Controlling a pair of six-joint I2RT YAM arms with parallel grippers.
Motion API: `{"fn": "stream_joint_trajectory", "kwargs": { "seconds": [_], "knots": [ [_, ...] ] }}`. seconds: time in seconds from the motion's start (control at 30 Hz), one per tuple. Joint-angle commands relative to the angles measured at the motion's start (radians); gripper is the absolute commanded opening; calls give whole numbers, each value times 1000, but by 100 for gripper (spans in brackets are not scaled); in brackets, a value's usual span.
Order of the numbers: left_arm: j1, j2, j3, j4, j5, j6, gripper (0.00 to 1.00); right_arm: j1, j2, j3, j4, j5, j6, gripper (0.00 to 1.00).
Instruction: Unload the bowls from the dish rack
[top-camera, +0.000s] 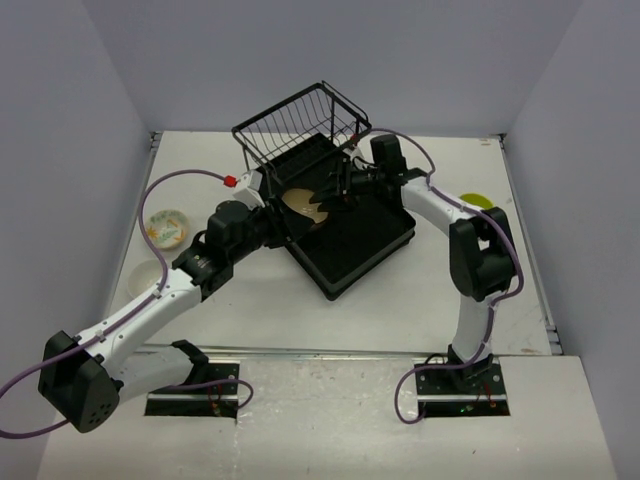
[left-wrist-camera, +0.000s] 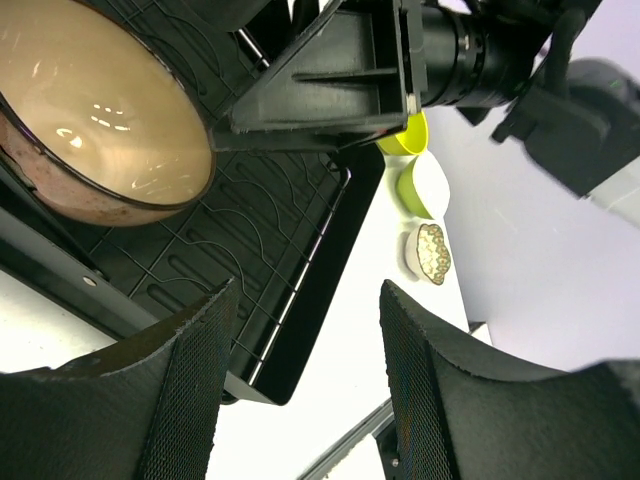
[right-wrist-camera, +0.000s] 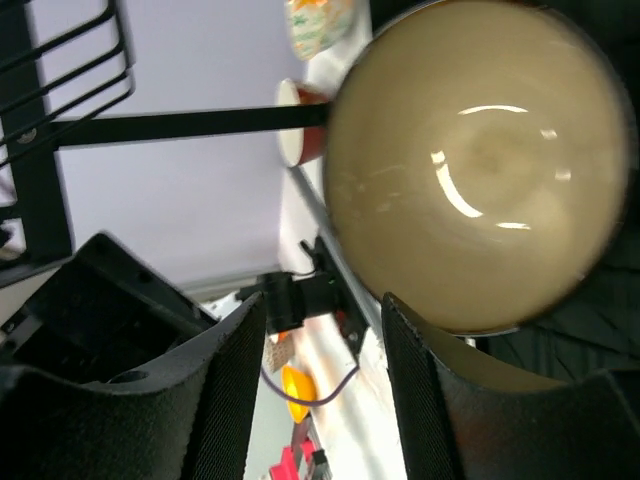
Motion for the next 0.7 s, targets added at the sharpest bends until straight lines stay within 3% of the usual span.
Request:
{"fn": "stream_joint_trajectory", "kwargs": {
  "seconds": [0.0, 0.03, 0.1, 0.23, 0.67],
  "knots": [
    [7, -9, 2, 25, 13, 13, 60, -44, -34, 150, -250, 147, -174, 52],
    [9, -11, 4, 25, 13, 14, 60, -44, -8, 175, -370, 184, -239, 53],
    [7, -11, 5, 20, 14, 16, 60, -45, 4, 182, -408, 235, -266, 54],
    [7, -21, 1, 14, 13, 17, 60, -51, -28, 121, -388, 296, -246, 56],
    [17, -43, -1, -4, 10, 22, 60, -31, 57, 130, -364, 270, -154, 56]
  ]
}}
